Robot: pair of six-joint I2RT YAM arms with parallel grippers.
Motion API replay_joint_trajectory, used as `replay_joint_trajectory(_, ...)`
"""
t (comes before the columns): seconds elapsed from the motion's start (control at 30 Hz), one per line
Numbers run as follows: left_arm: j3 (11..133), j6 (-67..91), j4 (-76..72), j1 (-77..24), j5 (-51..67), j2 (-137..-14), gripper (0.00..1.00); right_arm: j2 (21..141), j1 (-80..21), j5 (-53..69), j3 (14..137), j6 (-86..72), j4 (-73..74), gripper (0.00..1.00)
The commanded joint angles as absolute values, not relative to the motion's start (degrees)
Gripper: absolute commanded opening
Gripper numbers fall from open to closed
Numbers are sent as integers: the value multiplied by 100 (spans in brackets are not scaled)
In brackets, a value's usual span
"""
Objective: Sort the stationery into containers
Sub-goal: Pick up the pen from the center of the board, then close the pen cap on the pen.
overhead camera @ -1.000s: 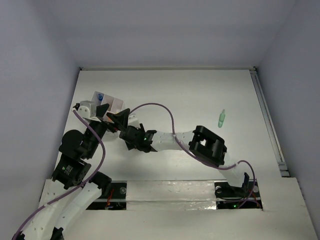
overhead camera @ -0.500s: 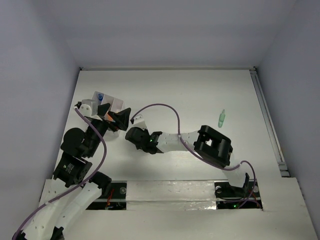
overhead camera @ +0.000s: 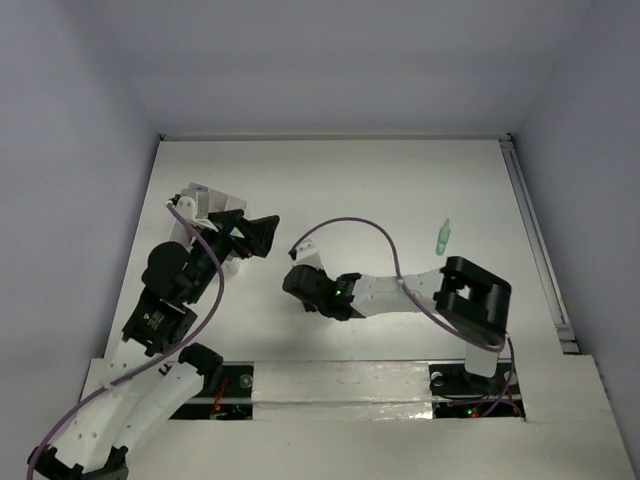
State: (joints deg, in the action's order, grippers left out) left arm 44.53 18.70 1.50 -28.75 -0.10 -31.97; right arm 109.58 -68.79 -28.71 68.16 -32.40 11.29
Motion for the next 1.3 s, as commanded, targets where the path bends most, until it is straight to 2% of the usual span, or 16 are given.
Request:
replay_joint_trajectory(0.0,4009,2836,-560,-2839,614,-3427,99,9872,-6943,-3076,6338,-2953,853,0)
replay_joint_trajectory(0.23,2629,3814,-1959,-2839,1036,-3910,99,8500,-6882,-2892,5547,-2619,669,0)
replay_joint_trajectory(0.4,2443,3964,-2750,-2900,1406,-4674,99,8121,-6882,-2751,5318,-2505,624,0)
replay_joint_trajectory(0.6,2295,3543,-2934,-3006,1011,-4676,99,7612,-6820,-2462,5598,-2312,1308,0)
replay_joint_trajectory(0.63,2155,3516,-3023,-3006,1002,-4658,93,7533,-6698,-2383,5660,-2285,1579,0)
replay_joint_trajectory(0.7,1987,3507,-3355,-3006,1019,-4588,90,7331,-6557,-2067,5888,-2206,1914,0)
replay_joint_trajectory(0.77,1741,3498,-3576,-3006,1098,-4544,80,7208,-6338,-1847,6107,-2110,2372,0)
replay_joint_trajectory(0.87,1486,3349,-4016,-3067,1274,-4430,77,6970,-5882,-1469,6301,-1996,2803,0)
replay_joint_trajectory(0.93,1424,3191,-4217,-3207,1327,-4351,76,6847,-5644,-802,6477,-1934,2917,0)
replay_joint_trajectory(0.97,1372,2999,-4314,-3260,1362,-4342,72,6838,-5469,-591,6556,-1873,3040,0)
replay_joint_trajectory(1.03,1327,2831,-4587,-3400,1476,-4324,66,6934,-5405,-159,6951,-1793,3390,0)
replay_joint_trajectory(1.27,1432,2303,-5141,-3691,1397,-4385,59,7303,-5203,658,7980,-1643,4148,0)
